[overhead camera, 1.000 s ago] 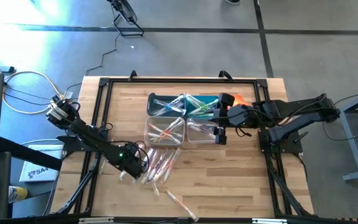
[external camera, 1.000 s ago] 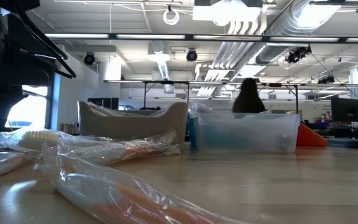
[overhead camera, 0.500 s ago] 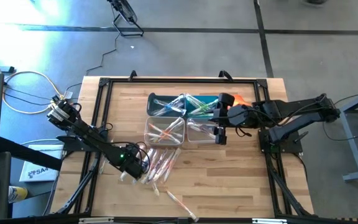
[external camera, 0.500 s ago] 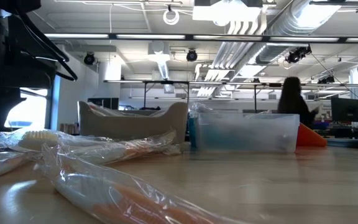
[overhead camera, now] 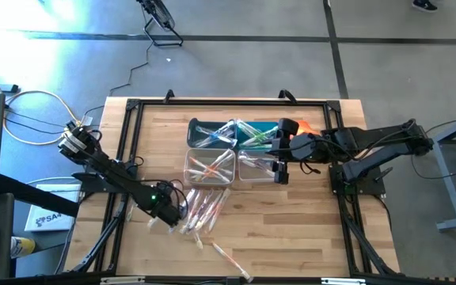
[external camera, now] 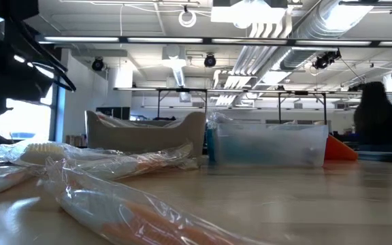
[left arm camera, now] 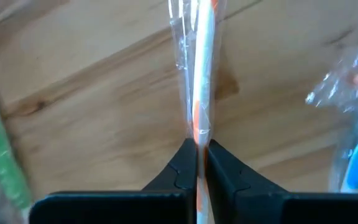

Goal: Pick & Place Toothbrushes
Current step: Put the orange toothbrush into the gray bin

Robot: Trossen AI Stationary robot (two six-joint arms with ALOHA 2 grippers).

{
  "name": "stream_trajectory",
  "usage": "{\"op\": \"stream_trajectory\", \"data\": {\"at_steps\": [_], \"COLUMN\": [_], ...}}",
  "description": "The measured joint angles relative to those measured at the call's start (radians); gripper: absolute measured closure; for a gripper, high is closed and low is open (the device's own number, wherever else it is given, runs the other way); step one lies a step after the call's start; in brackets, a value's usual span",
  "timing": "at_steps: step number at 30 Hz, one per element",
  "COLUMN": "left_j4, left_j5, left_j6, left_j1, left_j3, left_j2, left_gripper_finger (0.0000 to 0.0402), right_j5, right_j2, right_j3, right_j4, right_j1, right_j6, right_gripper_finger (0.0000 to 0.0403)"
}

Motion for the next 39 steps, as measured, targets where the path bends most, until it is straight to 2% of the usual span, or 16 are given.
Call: {"op": "stream_trajectory", "data": {"at_steps": [7,12,20,29,31,37,39], "left_j4": [-0.101,-0.098,-0.08,0.041,0.093,0.214,0.216], "left_j5": [0.023,-0.03,-0.137,-0.149,-0.183,-0.402,-0.425], "left_j6": [0.0,0.002,0.107,0.291,0.364,0.575,0.632], "left_j1": [0.0,0.0,0.0,0.0,0.0,0.012,0.038], "left_j3": [0.001,0.002,0.002,0.002,0.002,0.004,0.004], "left_j2": [-0.114,-0.218,-0.382,-0.549,-0.573,-0.592,-0.587], "left_gripper_finger": [0.0396,0.0396,0.0396,0.0394,0.039,0.0397,0.0397], "right_j5": [0.0,-0.001,-0.005,-0.007,-0.007,-0.007,-0.007], "right_j2": [0.0,0.0,-0.023,-0.047,-0.048,-0.05,-0.05], "right_j3": [0.0,0.0,0.0,0.0,0.0,0.0,0.0], "right_j4": [-0.006,-0.007,-0.004,0.025,0.039,0.09,0.108], "right_j1": [0.0,0.001,0.001,0.003,0.003,0.003,0.003], "right_j6": [0.001,0.023,0.099,0.203,0.216,0.26,0.262], "right_gripper_finger": [0.016,0.016,0.016,0.016,0.016,0.016,0.016]}}
